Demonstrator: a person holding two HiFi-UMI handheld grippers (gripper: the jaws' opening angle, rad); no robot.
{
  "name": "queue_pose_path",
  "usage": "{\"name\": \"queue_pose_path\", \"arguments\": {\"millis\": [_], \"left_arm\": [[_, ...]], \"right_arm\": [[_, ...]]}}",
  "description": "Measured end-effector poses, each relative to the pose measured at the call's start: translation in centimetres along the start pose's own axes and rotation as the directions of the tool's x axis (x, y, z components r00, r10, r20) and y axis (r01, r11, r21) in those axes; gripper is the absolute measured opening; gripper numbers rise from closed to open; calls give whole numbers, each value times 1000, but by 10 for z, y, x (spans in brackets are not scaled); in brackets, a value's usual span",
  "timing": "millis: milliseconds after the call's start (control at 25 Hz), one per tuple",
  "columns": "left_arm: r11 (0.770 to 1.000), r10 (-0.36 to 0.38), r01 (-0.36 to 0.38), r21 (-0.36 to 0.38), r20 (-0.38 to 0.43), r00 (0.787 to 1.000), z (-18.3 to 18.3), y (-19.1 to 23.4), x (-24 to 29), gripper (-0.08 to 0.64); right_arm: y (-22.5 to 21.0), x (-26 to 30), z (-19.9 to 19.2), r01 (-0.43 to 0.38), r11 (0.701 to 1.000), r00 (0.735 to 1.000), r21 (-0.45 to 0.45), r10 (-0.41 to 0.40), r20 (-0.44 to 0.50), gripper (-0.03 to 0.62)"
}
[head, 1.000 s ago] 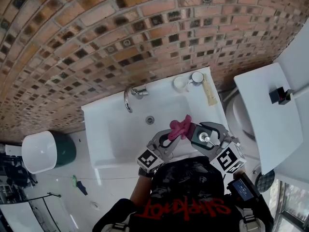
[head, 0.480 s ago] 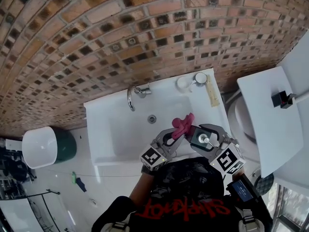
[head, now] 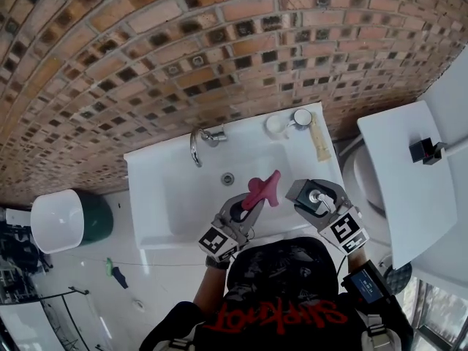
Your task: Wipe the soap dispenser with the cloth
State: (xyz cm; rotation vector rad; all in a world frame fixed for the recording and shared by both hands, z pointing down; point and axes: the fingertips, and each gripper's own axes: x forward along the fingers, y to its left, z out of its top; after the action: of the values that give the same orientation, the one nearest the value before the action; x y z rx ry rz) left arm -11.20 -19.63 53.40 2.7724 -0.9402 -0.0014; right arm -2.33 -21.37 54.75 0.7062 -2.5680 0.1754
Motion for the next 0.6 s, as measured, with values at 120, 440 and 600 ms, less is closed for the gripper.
{"name": "queue_pose_path", "arguments": {"millis": [120, 440, 600], "left_arm": [[999, 40, -41, 29, 31, 999, 14, 2, -4, 46], [994, 111, -109, 26, -63, 992, 1, -1, -7, 46], [993, 118, -116, 23, -85, 989, -2, -8, -5, 46]], "right_arm": [[-32, 10, -33, 56, 992, 998, 112, -56, -8, 301], [-98, 57, -150, 165, 957, 974, 237, -120, -194, 301], [-118, 89, -182, 177, 959, 962, 222, -122, -243, 301]]}}
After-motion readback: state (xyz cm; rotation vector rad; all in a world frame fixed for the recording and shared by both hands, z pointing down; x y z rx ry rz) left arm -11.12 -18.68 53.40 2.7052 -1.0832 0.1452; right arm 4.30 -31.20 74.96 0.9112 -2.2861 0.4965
